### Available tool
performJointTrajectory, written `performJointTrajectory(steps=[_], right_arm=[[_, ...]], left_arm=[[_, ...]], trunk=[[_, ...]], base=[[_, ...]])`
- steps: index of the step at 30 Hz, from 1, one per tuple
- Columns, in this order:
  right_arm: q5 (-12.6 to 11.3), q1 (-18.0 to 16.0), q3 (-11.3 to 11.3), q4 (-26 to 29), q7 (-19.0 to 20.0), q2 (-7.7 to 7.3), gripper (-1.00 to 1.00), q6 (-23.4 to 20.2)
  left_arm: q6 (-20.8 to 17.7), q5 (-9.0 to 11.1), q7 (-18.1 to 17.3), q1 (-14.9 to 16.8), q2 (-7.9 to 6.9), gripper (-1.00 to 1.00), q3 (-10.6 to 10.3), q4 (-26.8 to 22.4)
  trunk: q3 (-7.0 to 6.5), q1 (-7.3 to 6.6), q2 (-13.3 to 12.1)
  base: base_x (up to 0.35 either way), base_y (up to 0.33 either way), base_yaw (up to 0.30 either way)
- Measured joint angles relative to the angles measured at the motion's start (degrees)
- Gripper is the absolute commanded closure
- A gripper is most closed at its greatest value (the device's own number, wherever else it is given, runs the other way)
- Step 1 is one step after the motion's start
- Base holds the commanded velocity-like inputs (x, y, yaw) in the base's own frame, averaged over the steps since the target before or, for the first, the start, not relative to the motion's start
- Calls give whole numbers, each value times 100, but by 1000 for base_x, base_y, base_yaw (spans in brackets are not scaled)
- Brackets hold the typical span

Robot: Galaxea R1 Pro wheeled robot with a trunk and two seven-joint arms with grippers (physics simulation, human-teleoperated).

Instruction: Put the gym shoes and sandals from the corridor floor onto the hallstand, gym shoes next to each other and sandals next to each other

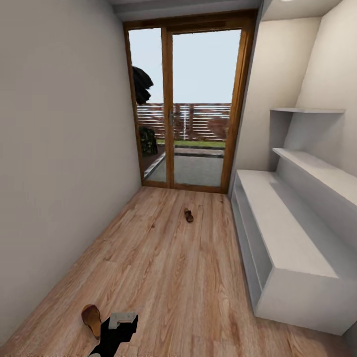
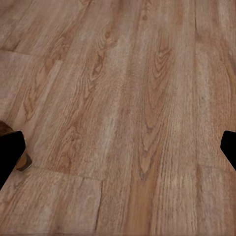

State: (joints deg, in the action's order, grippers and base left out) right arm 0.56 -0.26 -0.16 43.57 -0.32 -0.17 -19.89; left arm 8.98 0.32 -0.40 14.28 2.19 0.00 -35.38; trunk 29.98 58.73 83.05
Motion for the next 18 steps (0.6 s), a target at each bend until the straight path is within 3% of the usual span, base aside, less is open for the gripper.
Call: performJointTrajectory(steps=[18], right_arm=[[0,0,0,0,0,0,-100,1]], left_arm=[[5,0,0,0,0,-100,-8,0]], trunk=[[110,-1,0]], base=[[24,0,224]])
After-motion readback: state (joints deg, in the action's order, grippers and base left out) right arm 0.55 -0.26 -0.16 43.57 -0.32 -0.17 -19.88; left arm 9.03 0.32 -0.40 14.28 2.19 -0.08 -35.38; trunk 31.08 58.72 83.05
